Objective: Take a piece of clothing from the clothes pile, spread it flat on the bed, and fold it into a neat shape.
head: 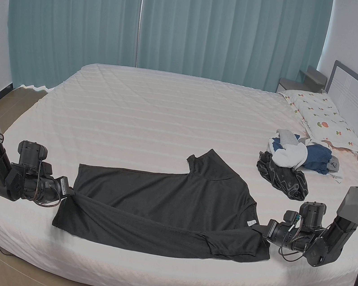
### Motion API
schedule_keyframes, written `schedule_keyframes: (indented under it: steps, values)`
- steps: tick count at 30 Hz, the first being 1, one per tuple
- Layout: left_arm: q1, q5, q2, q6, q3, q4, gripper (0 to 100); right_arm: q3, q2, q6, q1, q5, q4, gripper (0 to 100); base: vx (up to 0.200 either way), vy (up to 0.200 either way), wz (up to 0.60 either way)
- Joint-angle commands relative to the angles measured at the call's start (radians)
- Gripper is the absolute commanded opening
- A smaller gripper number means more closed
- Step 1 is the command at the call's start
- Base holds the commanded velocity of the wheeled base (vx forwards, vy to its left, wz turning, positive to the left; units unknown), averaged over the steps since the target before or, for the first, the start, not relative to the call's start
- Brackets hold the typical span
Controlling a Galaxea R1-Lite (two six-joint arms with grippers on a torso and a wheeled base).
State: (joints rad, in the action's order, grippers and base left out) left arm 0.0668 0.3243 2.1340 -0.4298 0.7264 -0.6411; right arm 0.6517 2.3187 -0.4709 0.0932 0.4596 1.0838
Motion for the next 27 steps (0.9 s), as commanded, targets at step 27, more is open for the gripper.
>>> schedule_keyframes:
  steps: [27]
  values:
    - [-0.005,0.012,-0.218,-0.001,-0.312,-0.046,0,-0.46,-0.236,-0.072,-0.041,0.065,0.421,0,0.0,0.0,0.0]
